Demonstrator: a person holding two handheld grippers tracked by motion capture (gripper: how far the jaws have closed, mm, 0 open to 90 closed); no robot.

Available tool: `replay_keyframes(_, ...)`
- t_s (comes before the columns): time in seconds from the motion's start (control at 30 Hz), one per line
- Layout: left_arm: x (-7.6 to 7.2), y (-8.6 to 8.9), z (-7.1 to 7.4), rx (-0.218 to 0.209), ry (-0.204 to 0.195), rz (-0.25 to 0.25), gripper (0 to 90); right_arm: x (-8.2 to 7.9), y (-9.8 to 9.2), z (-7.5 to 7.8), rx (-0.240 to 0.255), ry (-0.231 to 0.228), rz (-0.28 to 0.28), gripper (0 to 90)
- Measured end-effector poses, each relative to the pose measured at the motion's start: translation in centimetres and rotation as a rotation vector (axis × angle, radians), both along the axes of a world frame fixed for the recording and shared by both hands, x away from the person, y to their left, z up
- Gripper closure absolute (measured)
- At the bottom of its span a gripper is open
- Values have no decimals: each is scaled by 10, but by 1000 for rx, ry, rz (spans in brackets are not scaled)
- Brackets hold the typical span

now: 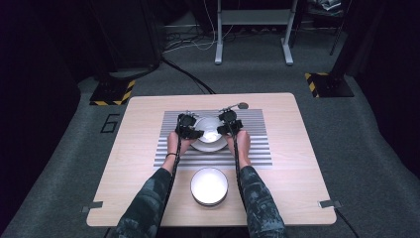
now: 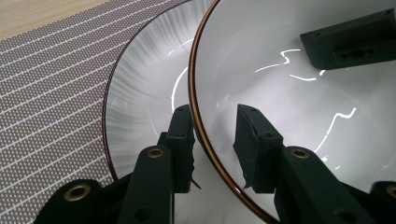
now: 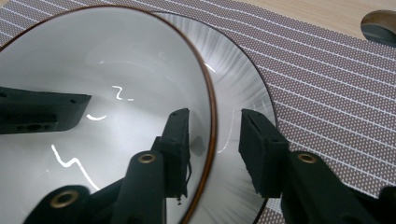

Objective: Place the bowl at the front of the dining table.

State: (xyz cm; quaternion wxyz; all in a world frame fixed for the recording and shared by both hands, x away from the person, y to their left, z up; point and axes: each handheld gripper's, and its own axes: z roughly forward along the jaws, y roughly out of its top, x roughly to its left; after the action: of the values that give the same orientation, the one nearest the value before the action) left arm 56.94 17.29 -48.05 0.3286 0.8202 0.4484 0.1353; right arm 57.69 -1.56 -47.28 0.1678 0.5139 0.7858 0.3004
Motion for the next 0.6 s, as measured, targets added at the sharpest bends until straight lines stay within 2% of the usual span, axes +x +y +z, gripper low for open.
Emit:
replay_keyframes(0.07, 0, 1, 1, -11, -5, 2, 640, 1, -2, -1, 2, 8, -7, 530)
replay_keyframes(0.1, 0, 0, 2, 5, -6, 4, 585, 0, -4, 0, 8, 9, -19, 417)
replay_keyframes(0.13, 0, 1, 2, 10, -2, 8, 585, 0, -4, 0, 8, 9, -19, 417)
replay_keyframes(0.33, 0, 7, 5, -18, 5, 30, 390, -3, -11, 7, 58, -13, -11, 240)
replay_keyframes(0.47, -3, 10, 11, -53, 9, 11, 264, -8, -14, 11, 72, 6, 7, 137)
replay_keyframes(0.53, -5, 11, 15, -37, 3, 8, 237, -9, -14, 11, 76, 6, 17, 134)
replay_keyframes(0.6, -8, 14, 19, -42, 2, 5, 192, -12, -15, 11, 74, 2, 21, 87)
